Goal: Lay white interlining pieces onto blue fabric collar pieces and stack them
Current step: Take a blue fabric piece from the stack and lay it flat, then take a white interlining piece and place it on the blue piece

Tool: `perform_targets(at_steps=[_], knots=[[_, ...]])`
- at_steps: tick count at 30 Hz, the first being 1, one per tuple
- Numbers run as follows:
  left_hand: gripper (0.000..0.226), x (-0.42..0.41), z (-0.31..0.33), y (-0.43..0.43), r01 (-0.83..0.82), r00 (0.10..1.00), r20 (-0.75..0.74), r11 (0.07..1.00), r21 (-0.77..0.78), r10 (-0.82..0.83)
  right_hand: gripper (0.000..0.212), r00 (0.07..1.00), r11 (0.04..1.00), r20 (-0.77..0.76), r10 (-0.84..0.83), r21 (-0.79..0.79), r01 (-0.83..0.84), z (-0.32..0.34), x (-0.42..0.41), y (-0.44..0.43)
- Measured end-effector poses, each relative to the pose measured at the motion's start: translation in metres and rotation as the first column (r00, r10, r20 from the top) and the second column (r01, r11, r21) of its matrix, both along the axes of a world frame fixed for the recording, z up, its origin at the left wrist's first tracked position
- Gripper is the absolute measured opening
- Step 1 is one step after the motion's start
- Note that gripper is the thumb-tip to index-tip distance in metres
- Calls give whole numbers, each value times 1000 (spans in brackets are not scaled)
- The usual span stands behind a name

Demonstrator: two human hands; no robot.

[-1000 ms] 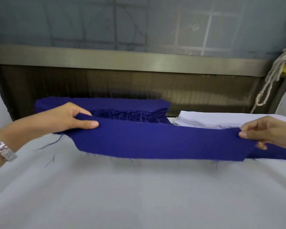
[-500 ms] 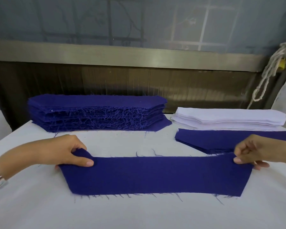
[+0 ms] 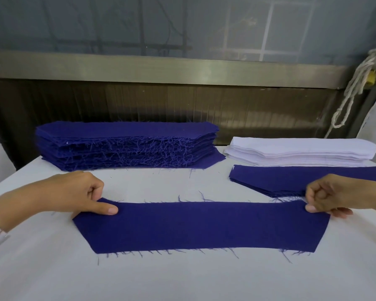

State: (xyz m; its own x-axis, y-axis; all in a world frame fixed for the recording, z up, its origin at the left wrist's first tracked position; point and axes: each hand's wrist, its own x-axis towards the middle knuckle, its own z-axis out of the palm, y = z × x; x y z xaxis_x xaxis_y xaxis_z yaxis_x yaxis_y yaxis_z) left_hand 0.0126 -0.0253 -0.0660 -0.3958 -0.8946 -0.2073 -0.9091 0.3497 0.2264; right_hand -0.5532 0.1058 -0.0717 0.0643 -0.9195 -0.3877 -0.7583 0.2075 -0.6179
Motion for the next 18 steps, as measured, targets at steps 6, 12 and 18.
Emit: perform_targets(at_steps=[6, 12, 18], knots=[[56, 9, 3, -6, -5, 996, -87, 996, 84, 13, 42, 1000, 1000, -20, -16, 8, 17, 4, 3, 1], [64, -4, 13, 0, 122, 949, -308, 982, 142, -73, 28, 999, 999, -34, 9, 32, -8, 10, 6, 3], [42, -89, 23, 15, 282, 864, -453, 956, 77, -219, 29, 991, 984, -12, -132, -120, 130, 28, 7, -9]])
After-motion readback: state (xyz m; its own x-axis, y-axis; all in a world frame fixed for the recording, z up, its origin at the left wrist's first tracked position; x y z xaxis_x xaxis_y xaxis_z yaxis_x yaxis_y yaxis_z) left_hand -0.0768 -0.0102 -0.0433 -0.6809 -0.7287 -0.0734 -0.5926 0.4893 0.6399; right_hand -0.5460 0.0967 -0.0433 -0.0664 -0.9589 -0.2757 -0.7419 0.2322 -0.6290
